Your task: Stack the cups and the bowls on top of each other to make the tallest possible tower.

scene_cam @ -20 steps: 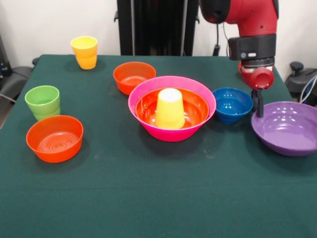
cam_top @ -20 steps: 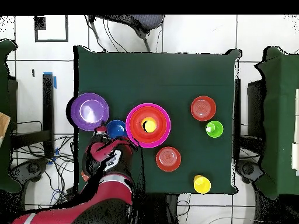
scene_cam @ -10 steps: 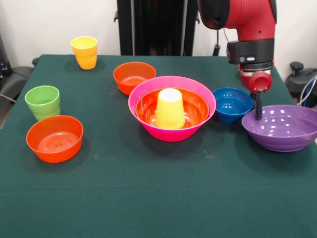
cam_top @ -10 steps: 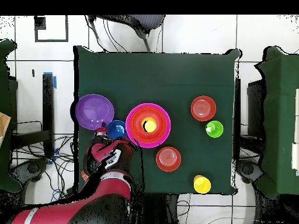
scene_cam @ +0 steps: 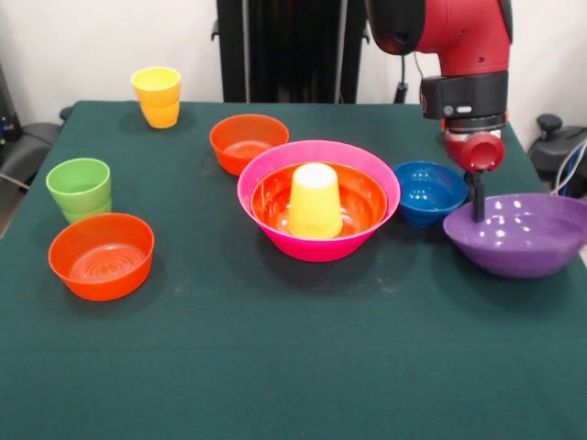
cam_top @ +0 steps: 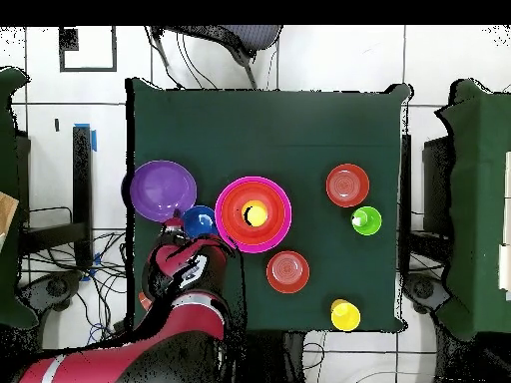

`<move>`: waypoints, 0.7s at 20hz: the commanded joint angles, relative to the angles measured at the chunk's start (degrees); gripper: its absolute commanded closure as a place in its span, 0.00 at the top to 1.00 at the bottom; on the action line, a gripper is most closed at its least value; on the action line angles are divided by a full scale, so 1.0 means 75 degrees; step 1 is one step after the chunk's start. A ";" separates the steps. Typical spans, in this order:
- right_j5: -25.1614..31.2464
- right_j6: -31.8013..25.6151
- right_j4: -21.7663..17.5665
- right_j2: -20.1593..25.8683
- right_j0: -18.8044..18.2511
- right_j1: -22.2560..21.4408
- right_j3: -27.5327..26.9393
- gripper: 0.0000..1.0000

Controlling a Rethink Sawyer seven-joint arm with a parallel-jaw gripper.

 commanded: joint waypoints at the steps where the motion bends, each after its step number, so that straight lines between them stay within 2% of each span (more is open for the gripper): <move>1: 0.0800 0.1200 -0.0268 0.0814 -0.0025 0.0885 -0.0393 0.00; 5: 0.1213 0.1061 -0.0318 0.0988 -0.0163 0.0813 -0.0322 0.00; 14: 0.1769 0.0923 -0.0127 0.0796 0.0051 0.0839 -0.0395 0.00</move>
